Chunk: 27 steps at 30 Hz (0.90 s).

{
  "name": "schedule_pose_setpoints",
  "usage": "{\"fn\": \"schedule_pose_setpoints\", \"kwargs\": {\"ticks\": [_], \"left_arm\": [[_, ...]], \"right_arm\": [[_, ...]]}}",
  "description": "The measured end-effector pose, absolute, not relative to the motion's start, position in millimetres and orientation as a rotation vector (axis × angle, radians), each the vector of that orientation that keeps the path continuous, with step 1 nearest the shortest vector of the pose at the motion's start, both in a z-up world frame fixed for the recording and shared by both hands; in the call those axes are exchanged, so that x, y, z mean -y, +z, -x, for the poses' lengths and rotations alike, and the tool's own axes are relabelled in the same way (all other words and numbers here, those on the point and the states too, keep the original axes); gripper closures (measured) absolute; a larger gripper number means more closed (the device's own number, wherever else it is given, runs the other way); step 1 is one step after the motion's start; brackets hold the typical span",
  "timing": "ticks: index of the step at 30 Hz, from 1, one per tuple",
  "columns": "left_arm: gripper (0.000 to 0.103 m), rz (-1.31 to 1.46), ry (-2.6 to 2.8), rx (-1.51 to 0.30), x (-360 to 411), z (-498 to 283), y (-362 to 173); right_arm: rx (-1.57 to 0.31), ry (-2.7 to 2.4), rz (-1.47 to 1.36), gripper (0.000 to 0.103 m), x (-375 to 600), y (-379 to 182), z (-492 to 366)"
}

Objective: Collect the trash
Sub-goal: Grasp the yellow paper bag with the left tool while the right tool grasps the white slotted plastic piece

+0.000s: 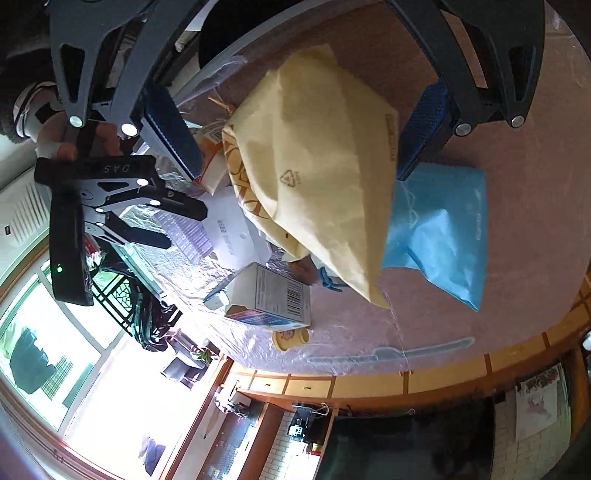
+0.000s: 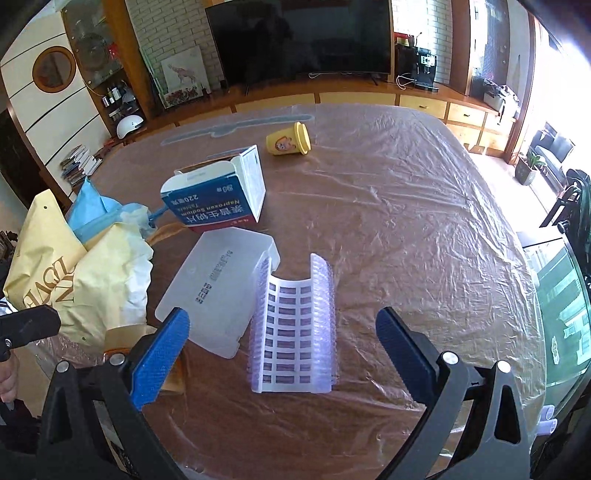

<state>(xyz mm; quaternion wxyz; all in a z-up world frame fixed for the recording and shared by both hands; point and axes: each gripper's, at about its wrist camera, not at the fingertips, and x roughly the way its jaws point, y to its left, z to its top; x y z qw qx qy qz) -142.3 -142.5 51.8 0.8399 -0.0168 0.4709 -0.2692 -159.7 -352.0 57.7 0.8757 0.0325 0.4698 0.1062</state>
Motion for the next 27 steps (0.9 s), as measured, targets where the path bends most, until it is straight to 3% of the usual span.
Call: {"fn": "schedule_pose_setpoints", "kwargs": {"ticks": [11,23,27], "left_arm": [[0.002,0.083,-0.607,-1.022,145,127,43],[0.002,0.112,-0.662,-1.037,143,118,41],[0.014,0.090,-0.662,-1.041,141,120,38]], "right_arm": [[-0.981,0.229,-0.084,0.005,352,53,157],[-1.004,0.257,-0.190,0.014,382,51,155],[-1.002,0.279,-0.215,0.026,389,50,156]]}}
